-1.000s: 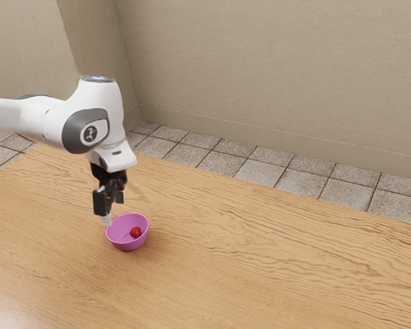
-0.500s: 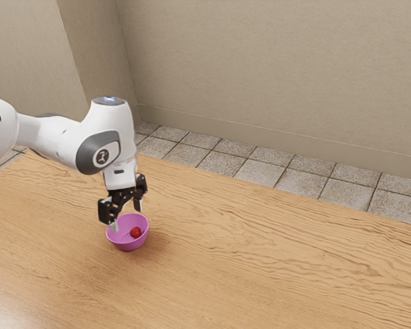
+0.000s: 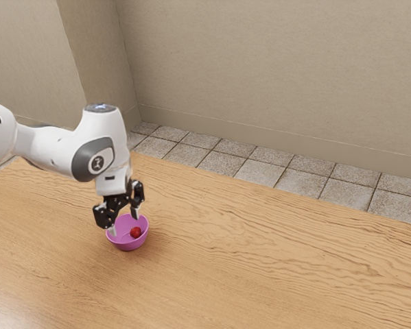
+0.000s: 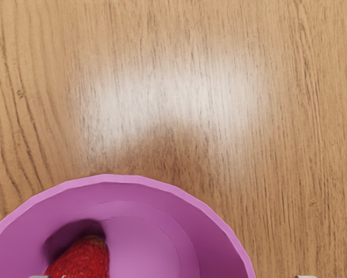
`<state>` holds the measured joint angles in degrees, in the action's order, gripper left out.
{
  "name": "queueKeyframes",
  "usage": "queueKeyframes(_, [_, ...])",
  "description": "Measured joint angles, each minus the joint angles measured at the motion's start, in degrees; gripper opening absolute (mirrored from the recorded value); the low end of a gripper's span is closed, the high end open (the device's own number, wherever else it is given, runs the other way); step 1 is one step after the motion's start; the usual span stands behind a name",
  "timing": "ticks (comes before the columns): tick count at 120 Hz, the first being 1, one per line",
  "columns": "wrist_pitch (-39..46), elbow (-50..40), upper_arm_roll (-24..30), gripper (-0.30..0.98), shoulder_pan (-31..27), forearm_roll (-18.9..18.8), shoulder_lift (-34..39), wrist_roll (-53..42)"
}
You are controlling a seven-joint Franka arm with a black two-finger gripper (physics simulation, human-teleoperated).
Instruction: Take strawberry from the bowl
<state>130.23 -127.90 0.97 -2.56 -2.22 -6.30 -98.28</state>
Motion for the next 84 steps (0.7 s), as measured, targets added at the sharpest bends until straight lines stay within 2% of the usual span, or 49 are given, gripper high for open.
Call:
queueKeyframes(28, [1.2,-0.2,0.0,0.50,0.0,1.5,-0.9,-2.3])
queueKeyframes(84, [3.3,2.6,-0.3,0.49,-1.0,1.5,-5.1,-5.5])
